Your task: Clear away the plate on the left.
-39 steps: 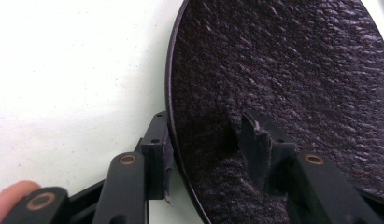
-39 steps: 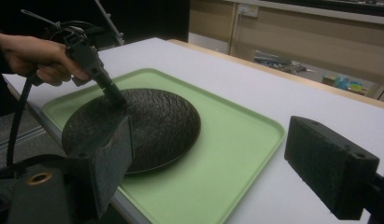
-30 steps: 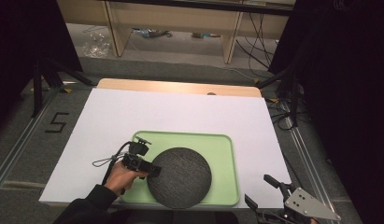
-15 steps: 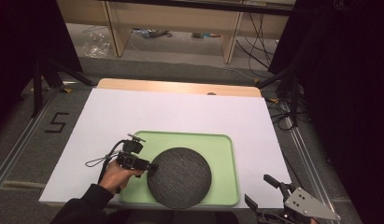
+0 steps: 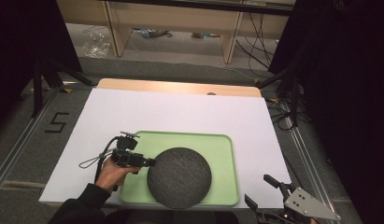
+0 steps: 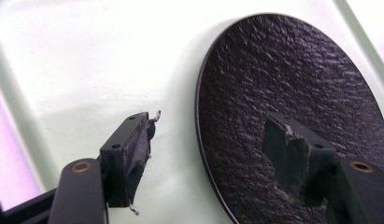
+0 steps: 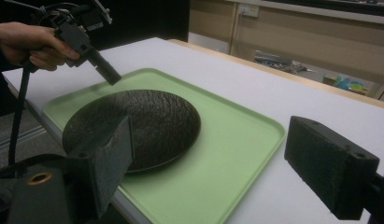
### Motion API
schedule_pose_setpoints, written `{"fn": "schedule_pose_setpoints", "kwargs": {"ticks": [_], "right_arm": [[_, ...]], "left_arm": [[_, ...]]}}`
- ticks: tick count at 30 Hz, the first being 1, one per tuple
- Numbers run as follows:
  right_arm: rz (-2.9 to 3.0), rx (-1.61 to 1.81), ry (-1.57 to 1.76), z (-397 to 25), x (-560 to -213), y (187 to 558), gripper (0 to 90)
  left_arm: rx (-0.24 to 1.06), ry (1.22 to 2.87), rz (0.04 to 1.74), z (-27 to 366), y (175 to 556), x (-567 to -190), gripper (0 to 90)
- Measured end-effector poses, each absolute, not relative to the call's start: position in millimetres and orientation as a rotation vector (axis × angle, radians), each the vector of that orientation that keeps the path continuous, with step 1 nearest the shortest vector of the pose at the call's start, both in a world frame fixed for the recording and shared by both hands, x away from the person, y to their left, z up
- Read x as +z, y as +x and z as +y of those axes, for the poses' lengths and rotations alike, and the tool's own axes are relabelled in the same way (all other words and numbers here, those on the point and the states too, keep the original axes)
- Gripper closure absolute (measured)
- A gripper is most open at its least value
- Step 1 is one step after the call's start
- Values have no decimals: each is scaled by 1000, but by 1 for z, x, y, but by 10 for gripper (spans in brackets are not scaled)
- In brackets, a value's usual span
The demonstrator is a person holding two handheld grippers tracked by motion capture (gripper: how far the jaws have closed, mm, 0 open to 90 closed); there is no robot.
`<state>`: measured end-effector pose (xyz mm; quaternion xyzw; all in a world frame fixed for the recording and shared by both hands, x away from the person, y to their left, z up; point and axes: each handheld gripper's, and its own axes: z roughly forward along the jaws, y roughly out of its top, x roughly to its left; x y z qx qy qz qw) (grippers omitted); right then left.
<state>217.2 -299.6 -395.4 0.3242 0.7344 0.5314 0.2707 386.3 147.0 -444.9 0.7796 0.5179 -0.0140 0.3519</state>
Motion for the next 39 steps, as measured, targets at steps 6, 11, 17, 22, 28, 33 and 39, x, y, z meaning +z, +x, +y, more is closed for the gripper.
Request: {"fn": "schedule_pose_setpoints", "kwargs": {"ticks": [6, 11, 17, 22, 28, 33, 39], "right_arm": [[1987, 1415, 873, -300, -395, 217, 165], [1993, 1440, 897, -299, -395, 216, 166], [1993, 1440, 896, -299, -395, 216, 165], [1993, 1441, 890, -299, -395, 216, 165], [1998, 1421, 892, -299, -395, 215, 166], [1993, 1440, 889, -299, -395, 216, 166], [1993, 1440, 888, -299, -395, 216, 166]], "left_arm": [[28, 2003, 1299, 152, 381, -437, 309], [67, 1989, 1262, 155, 376, -433, 294], [93, 1962, 1229, 160, 372, -428, 265], [118, 1945, 1205, 163, 368, -424, 247], [156, 1934, 1171, 165, 363, -421, 228], [182, 1921, 1150, 167, 358, -417, 225], [220, 1874, 1130, 167, 350, -414, 219]]}}
